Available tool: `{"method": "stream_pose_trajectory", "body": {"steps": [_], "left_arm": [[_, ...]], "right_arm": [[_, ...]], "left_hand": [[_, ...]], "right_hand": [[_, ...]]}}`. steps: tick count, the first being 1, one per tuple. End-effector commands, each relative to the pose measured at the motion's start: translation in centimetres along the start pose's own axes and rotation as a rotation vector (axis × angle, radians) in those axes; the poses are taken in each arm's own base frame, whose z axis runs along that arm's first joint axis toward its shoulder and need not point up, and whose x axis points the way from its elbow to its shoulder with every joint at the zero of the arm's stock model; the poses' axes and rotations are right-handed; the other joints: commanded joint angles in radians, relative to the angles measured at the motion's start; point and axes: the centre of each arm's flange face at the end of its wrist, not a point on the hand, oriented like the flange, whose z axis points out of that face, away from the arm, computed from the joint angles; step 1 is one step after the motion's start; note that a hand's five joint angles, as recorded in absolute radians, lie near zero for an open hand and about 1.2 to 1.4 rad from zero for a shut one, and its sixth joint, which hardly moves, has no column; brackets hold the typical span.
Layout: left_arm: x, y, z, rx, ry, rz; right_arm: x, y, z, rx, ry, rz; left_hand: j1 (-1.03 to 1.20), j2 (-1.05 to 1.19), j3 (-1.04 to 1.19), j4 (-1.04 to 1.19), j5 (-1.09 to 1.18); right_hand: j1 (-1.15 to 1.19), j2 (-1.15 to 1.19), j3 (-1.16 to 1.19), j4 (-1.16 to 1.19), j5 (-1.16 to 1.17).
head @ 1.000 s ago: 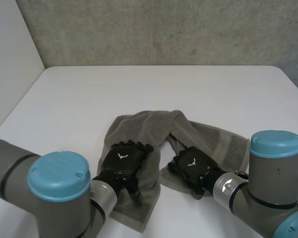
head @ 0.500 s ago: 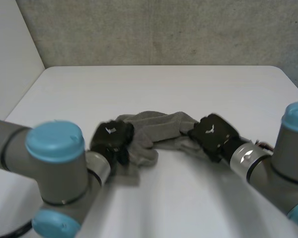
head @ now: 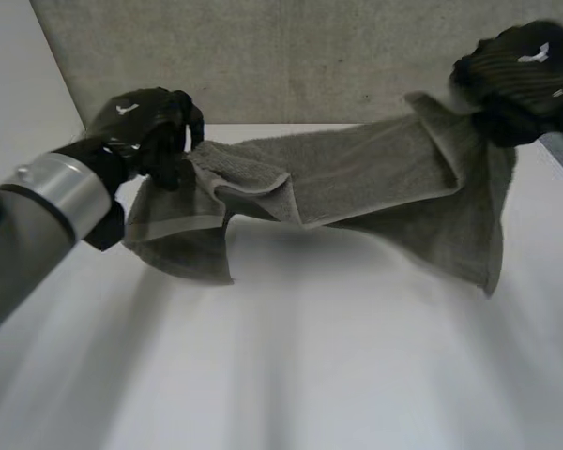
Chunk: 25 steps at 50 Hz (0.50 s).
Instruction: Fold the towel.
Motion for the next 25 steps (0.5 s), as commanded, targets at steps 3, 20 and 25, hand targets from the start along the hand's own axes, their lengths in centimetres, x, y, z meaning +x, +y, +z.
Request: {"method": "stream_pose_trajectory", "body": {"steps": [3,20,25], "left_arm": [[-1.4,-0.8,-1.3,-0.034,0.002,-0.020],[-5.0,12.4,7.7,-0.358,-0.018,-0.036],[-5.7,13.3,9.4,-0.338,-0.029,0.009]], "right_arm": [[1.6,0.3,-1.6,-0.066,-0.108,0.091],[-6.8,12.6,5.5,-0.369,-0.337,0.134],[-6.8,15.3,7.2,-0.400,-0.296,0.111]], "left_hand": [[-0.029,-0.091,-0.152,-0.132,-0.265],[-0.029,-0.091,-0.152,-0.132,-0.265],[-0.116,-0.177,-0.239,-0.219,-0.351]], "right_hand": [[0.052,0.088,0.074,0.055,0.063],[0.052,0.088,0.074,0.055,0.063],[0.052,0.088,0.074,0.055,0.063]]}}
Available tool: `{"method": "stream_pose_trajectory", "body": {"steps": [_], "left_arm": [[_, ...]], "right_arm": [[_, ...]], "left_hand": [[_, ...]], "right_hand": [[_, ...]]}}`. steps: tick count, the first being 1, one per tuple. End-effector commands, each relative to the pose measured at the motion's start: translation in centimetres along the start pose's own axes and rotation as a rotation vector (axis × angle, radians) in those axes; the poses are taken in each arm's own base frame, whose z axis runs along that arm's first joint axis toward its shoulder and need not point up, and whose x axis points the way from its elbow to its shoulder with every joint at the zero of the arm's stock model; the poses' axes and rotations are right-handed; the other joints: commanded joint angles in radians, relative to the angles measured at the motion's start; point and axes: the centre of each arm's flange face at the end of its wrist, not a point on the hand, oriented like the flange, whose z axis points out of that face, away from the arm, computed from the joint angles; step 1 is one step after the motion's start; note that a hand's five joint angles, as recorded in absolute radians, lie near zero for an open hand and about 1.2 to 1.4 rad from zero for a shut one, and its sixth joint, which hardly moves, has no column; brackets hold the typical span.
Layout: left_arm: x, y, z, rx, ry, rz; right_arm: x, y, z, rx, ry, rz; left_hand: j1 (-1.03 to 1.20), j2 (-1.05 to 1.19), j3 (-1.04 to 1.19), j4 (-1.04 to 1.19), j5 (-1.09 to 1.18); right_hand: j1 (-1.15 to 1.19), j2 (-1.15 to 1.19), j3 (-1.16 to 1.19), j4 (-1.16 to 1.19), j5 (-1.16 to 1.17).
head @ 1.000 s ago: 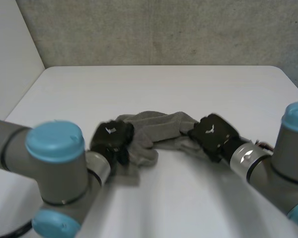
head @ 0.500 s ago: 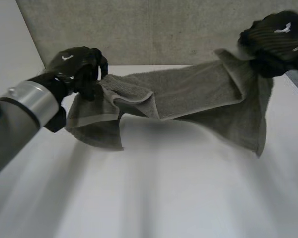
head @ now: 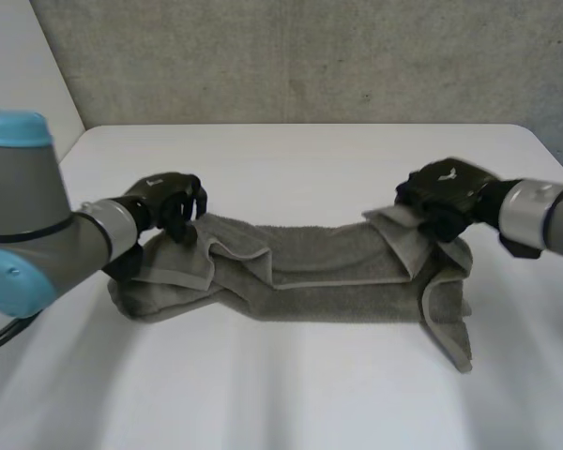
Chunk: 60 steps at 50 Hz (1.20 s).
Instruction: Fold the towel.
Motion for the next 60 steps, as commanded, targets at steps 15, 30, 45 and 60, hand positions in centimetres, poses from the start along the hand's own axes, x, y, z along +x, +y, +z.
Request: {"method": "stream_pose_trajectory", "body": {"steps": [15,30,45,60], "left_arm": [[0.4,-0.1,1.9,0.090,-0.050,0.303],[4.7,-2.7,-2.5,0.215,0.007,0.363],[4.4,1.4,1.9,0.123,-0.071,0.354],[3.5,2.7,6.6,0.174,-0.176,0.361]], "right_arm": [[1.2,2.0,2.6,0.008,0.146,-0.095],[0.6,-2.6,-0.2,0.172,0.240,-0.331],[-3.3,0.6,5.4,0.101,0.121,-0.510],[-3.8,4.6,10.0,-0.012,0.146,-0.495]], "left_hand": [[-1.206,-1.267,-1.330,-1.309,-1.442],[-1.200,-1.262,-1.324,-1.303,-1.436],[-1.191,-1.253,-1.315,-1.294,-1.427],[-1.174,-1.235,-1.298,-1.277,-1.409]], "right_hand": [[-0.743,-0.706,-0.725,-0.739,-0.731],[-0.999,-0.961,-0.980,-0.995,-0.987],[-1.028,-0.991,-1.009,-1.024,-1.016],[-0.881,-0.844,-0.863,-0.877,-0.869]]}}
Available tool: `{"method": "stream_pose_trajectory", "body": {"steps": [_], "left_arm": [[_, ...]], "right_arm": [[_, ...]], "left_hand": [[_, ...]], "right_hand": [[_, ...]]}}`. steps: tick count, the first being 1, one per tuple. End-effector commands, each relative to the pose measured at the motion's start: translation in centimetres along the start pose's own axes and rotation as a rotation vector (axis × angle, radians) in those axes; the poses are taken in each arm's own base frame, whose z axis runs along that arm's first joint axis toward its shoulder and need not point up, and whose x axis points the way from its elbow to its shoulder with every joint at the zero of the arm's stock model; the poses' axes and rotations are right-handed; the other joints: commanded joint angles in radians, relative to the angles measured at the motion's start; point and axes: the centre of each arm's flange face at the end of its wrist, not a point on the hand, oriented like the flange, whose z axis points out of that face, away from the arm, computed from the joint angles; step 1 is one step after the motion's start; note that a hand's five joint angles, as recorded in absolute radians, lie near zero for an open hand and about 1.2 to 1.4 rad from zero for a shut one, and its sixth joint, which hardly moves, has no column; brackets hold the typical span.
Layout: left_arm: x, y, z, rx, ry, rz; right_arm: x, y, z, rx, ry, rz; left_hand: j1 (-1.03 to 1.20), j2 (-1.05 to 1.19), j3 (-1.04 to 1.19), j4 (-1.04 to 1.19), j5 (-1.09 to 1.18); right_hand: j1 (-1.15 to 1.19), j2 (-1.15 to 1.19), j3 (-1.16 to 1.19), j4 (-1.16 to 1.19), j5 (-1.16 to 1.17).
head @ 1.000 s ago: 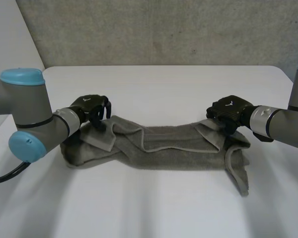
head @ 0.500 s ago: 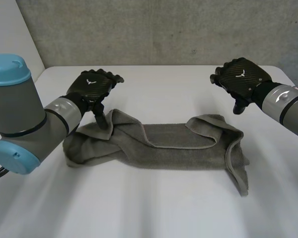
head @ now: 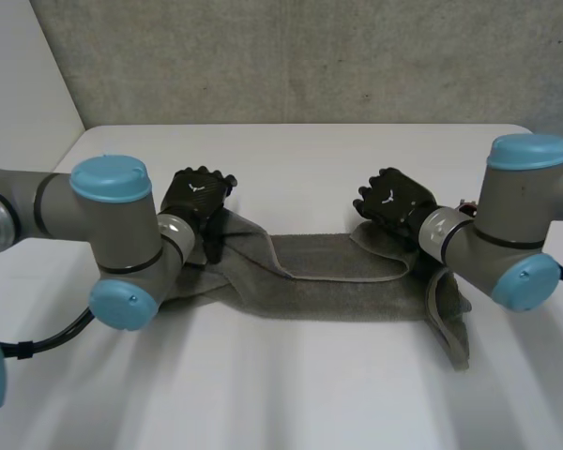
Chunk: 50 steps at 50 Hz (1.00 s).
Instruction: Fold the towel.
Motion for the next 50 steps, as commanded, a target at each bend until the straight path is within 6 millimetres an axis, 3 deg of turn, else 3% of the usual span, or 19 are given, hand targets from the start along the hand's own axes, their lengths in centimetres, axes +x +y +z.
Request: {"method": "stream_pose_trajectory", "body": {"steps": [1,2,3,5,6,7,9,13,19,24,35,43,50], "left_arm": [[-0.1,0.3,1.8,0.032,-0.036,0.011],[-0.1,0.4,2.0,0.032,-0.036,0.022],[-0.1,0.4,2.0,0.032,-0.036,0.022],[0.1,0.6,2.1,0.025,-0.031,0.044],[0.1,0.6,2.1,0.025,-0.031,0.044],[0.1,0.8,1.9,0.019,-0.031,0.052],[0.1,1.0,1.8,0.011,-0.030,0.058],[0.2,1.4,1.5,-0.007,-0.037,0.084],[-0.3,1.2,1.1,-0.022,-0.082,0.141],[-0.8,0.8,1.0,-0.022,-0.111,0.205],[-1.7,0.5,0.7,-0.023,-0.126,0.219],[-2.0,0.3,0.1,-0.031,-0.128,0.246],[-3.2,-0.4,0.3,-0.015,-0.156,0.301]], "right_arm": [[-1.4,1.4,1.3,-0.035,-0.015,0.011],[-1.4,1.5,1.4,-0.040,-0.013,0.011],[-1.4,1.5,1.4,-0.040,-0.013,0.011],[-1.1,1.4,1.3,-0.042,-0.005,0.015],[-1.1,1.4,1.3,-0.042,-0.005,0.015],[-0.9,1.3,1.2,-0.040,0.000,0.018],[-0.7,1.2,1.1,-0.036,0.004,0.024],[0.1,0.2,0.6,-0.020,0.021,0.018],[0.7,0.7,0.2,-0.035,0.035,0.061],[3.6,1.7,-1.6,-0.057,0.092,0.189],[7.3,2.0,-3.8,-0.062,0.183,0.266],[8.3,1.8,-5.4,-0.067,0.152,0.310],[9.4,2.0,-6.7,-0.100,0.100,0.342]], "left_hand": [[-0.038,-0.027,-0.015,-0.033,-0.171],[-0.023,-0.012,0.000,-0.018,-0.156],[-0.023,-0.012,0.000,-0.018,-0.156],[0.018,0.029,0.041,0.023,-0.115],[0.018,0.029,0.041,0.023,-0.115],[0.056,0.067,0.079,0.061,-0.077],[0.088,0.099,0.111,0.094,-0.045],[0.203,0.213,0.226,0.208,0.070],[0.309,0.319,0.332,0.314,0.176],[0.467,0.478,0.490,0.472,0.334],[0.772,0.783,0.795,0.777,0.639],[1.071,1.082,1.094,1.077,0.938],[1.092,1.103,1.115,1.098,0.959]], "right_hand": [[0.211,0.197,0.200,0.219,0.224],[0.387,0.372,0.376,0.394,0.400],[0.389,0.374,0.378,0.396,0.402],[0.716,0.701,0.705,0.723,0.729],[0.718,0.703,0.706,0.725,0.731],[0.895,0.880,0.884,0.902,0.908],[1.012,0.997,1.001,1.019,1.025],[1.013,0.998,1.002,1.021,1.026],[1.013,0.998,1.002,1.021,1.026],[1.013,0.998,1.002,1.021,1.026],[1.013,0.998,1.002,1.021,1.026],[1.013,0.998,1.002,1.021,1.026],[1.013,0.998,1.002,1.021,1.026]]}}
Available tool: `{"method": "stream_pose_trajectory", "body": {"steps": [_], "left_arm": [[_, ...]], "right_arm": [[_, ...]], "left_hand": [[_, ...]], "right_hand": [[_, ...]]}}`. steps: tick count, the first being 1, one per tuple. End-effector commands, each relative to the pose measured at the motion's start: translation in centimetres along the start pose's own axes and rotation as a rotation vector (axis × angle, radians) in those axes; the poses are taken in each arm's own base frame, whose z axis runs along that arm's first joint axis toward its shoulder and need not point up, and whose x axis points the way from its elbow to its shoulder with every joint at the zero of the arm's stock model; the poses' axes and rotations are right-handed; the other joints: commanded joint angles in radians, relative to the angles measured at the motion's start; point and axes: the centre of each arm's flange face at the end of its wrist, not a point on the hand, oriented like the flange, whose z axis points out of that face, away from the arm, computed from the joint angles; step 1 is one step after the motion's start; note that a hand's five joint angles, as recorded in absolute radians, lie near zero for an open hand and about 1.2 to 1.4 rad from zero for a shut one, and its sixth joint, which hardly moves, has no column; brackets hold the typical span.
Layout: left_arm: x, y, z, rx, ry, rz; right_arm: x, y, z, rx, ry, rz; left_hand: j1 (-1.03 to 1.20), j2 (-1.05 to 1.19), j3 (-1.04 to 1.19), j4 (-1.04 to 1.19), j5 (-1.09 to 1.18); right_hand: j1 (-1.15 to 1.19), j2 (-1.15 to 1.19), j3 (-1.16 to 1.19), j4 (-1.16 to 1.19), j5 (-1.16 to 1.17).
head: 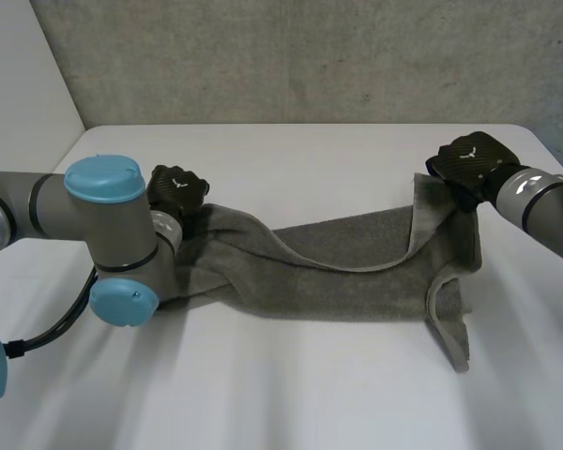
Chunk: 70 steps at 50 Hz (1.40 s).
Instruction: Fold the towel.
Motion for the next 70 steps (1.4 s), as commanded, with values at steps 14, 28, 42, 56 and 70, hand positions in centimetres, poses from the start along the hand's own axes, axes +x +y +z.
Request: {"method": "stream_pose_trajectory", "body": {"steps": [14,28,42,56,70], "left_arm": [[-6.4,-7.2,4.3,0.407,-0.160,0.081],[-11.8,-12.2,1.4,0.621,-0.220,-0.224],[-3.8,-1.7,3.1,0.334,0.011,-0.152],[0.6,0.2,1.4,0.196,0.197,-0.101],[1.2,0.3,-5.7,-0.035,0.359,-0.048]], "right_arm": [[3.6,-5.1,3.9,0.314,0.187,-0.194],[6.1,-11.1,0.7,0.656,0.334,0.054],[1.1,-5.3,1.1,0.440,0.185,0.012],[0.8,-4.0,-2.4,0.381,0.147,0.035],[0.9,-1.8,-2.8,0.328,0.132,0.055]], "left_hand": [[-0.087,-0.115,-0.133,-0.120,-0.279],[-0.222,-0.249,-0.267,-0.255,-0.413],[-1.085,-1.112,-1.130,-1.118,-1.276],[-1.038,-1.066,-1.084,-1.071,-1.229],[-1.032,-1.060,-1.078,-1.065,-1.224]], "right_hand": [[0.060,0.088,0.060,0.054,0.047],[0.060,0.088,0.060,0.054,0.047],[0.060,0.088,0.060,0.054,0.047],[0.060,0.088,0.060,0.054,0.047],[0.060,0.088,0.060,0.054,0.047]]}}
